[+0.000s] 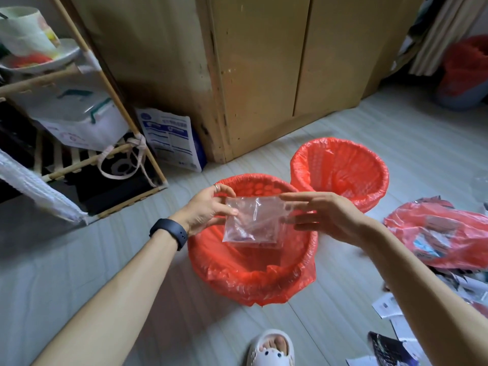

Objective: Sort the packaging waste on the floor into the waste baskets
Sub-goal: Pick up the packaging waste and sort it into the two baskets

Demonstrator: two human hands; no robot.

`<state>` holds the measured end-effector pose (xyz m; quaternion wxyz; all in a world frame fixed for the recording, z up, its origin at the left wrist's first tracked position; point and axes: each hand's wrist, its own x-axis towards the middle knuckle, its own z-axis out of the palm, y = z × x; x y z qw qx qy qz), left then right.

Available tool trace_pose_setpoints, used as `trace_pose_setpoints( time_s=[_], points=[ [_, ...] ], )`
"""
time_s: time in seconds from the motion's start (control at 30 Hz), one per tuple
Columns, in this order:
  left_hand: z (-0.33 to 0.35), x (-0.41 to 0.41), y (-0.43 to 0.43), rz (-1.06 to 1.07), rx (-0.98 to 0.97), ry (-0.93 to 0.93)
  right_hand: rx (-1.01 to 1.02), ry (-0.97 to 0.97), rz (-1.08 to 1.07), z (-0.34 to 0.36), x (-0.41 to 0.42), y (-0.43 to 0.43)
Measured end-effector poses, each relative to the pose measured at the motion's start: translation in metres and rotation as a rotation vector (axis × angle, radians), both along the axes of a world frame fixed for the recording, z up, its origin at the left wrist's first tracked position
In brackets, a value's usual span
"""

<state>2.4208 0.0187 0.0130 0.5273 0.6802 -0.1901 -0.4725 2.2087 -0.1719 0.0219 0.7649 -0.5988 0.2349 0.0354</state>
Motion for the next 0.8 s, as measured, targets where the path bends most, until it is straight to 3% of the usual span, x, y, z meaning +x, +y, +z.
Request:
trace_pose_setpoints(
  time_s=[0.1, 0.23, 0.33, 0.4, 0.53, 0.6, 0.8],
  points=[
    [0.001, 0.004, -0.006, -0.024, -0.003, -0.198, -0.084, 0.027, 0.032, -0.007, 0.006, 0.004],
    [-0.010, 0.000, -0.014, 0.021, -0.002, -0.449, -0.669, -0.020, -0.191, -0.029, 0.024, 0.014],
    [-0.023, -0.001, -0.013, 0.010, 0.044, -0.576, -0.810, -0.065, -0.249, -0.040, 0.029, 0.018],
    [-0.030, -0.004, -0.009, -0.046, 0.090, -0.647, -0.869, -0.065, -0.242, -0.045, 0.031, 0.024],
    [-0.049, -0.006, 0.011, 0.039, 0.204, -1.111, -1.090, 0.003, -0.160, -0.057, 0.038, 0.032],
    [-0.065, -0.006, 0.021, 0.055, 0.327, -1.250, -1.233, 0.061, -0.046, -0.064, 0.044, 0.037],
    [-0.077, -0.026, 0.027, 0.097, 0.541, -1.045, -1.375, 0.282, 0.195, -0.088, 0.067, 0.066]
  ],
)
